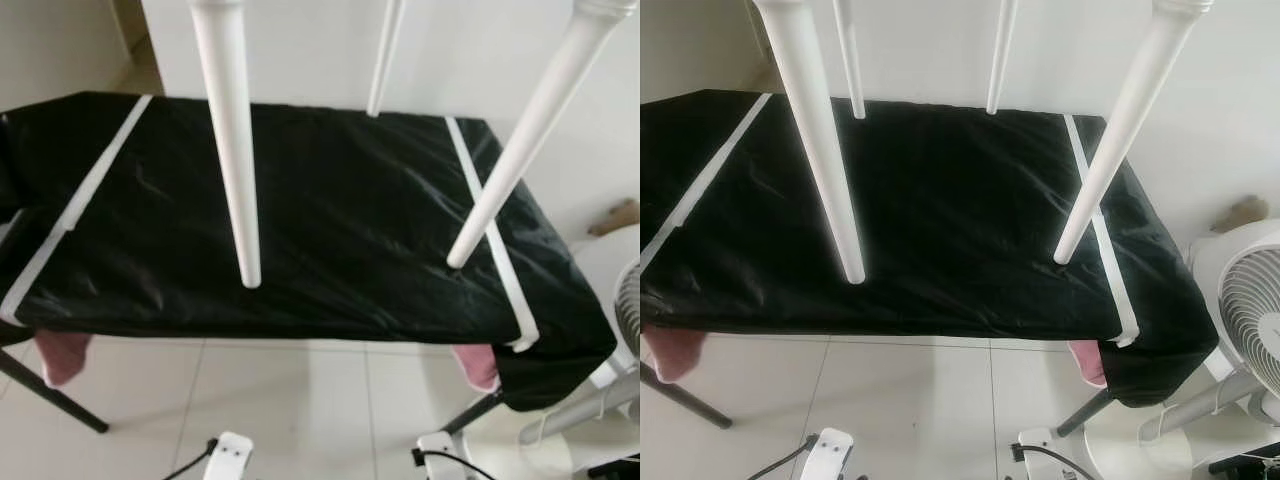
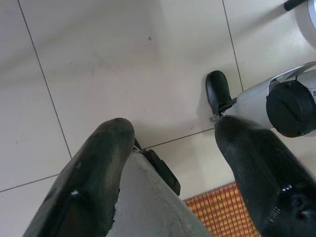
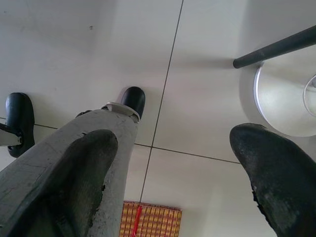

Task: Building children table

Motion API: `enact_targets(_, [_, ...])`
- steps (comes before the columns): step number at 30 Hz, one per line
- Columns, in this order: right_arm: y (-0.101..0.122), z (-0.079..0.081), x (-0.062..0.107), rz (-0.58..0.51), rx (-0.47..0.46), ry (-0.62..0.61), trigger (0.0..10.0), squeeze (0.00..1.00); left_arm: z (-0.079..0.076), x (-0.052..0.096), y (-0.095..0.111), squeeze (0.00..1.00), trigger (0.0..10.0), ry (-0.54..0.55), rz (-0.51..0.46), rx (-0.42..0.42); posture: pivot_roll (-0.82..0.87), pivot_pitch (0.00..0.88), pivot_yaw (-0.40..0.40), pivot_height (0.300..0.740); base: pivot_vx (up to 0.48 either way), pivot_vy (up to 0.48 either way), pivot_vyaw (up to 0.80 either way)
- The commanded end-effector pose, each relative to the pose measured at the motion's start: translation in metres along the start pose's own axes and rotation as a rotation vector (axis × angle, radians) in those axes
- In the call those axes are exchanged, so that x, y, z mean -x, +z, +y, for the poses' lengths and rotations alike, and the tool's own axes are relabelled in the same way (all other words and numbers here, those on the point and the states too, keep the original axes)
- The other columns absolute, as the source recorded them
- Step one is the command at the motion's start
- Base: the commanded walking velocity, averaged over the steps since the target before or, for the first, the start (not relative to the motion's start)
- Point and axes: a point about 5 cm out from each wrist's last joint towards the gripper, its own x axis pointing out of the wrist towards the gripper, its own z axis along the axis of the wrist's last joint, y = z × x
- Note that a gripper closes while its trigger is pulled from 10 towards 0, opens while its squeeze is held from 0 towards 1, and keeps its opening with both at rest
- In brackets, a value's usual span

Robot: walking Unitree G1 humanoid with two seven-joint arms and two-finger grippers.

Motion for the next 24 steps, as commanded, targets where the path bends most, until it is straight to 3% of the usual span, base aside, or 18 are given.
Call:
enact_targets(1, [-0.0084,0.0003,0.0017,0.033,-0.001,0.0,10.0,0.0,0.0017,0.0023,-0.0107,0.0,10.0,0.08,0.036,0.009,0.01,0.105,-0.042,0.74,0.0,0.0,0.0])
enact_targets(24, [-0.0084,0.0008,0.0018,0.029,-0.012,0.008,10.0,0.0,0.0026,0.0024,-0.0108,0.0,10.0,0.082,0.04,0.005,0.01,0.105,-0.04,0.74,0.0,0.0,0.0])
